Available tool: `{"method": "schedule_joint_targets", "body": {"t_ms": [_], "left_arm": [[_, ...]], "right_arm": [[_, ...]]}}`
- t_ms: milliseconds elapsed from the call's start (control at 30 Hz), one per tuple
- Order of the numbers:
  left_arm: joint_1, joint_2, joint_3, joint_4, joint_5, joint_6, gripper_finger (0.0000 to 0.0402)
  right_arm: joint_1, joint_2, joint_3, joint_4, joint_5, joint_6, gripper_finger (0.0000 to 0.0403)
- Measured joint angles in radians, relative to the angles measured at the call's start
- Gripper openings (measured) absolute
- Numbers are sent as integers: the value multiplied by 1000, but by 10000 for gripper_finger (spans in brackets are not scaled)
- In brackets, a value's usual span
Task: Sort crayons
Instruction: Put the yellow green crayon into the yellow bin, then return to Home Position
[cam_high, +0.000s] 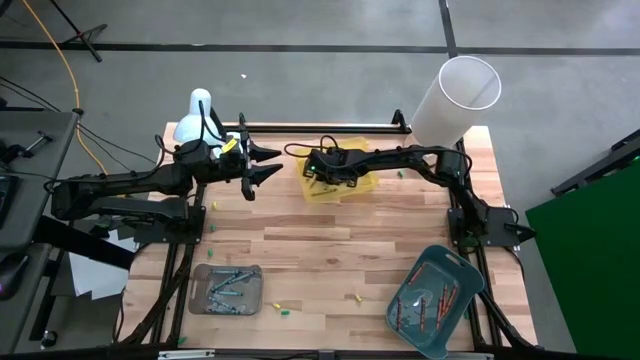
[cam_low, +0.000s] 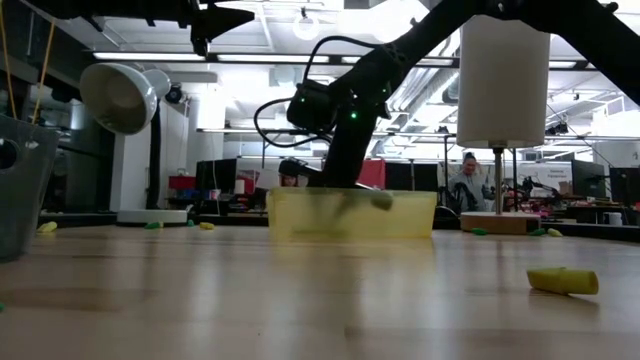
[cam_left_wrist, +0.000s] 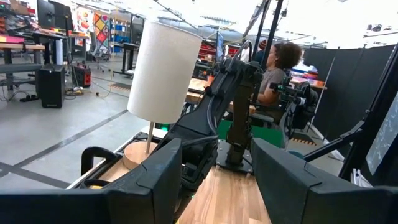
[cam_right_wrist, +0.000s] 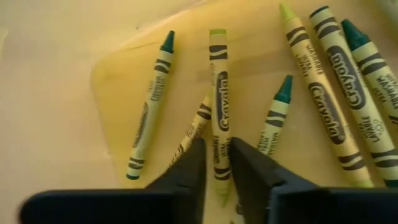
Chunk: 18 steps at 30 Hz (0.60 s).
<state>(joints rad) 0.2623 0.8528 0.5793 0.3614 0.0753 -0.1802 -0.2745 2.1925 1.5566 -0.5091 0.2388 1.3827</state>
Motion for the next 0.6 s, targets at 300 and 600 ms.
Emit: {"method": "schedule_joint_targets", "body": {"t_ms": [300, 600], "left_arm": [[0, 0, 0, 0, 0, 0, 181], [0, 0, 0, 1, 0, -1, 181]], "right_arm": [[0, -37, -2, -11, -20, -61, 176], [-11, -181, -2, -7, 15, -349, 190]]}}
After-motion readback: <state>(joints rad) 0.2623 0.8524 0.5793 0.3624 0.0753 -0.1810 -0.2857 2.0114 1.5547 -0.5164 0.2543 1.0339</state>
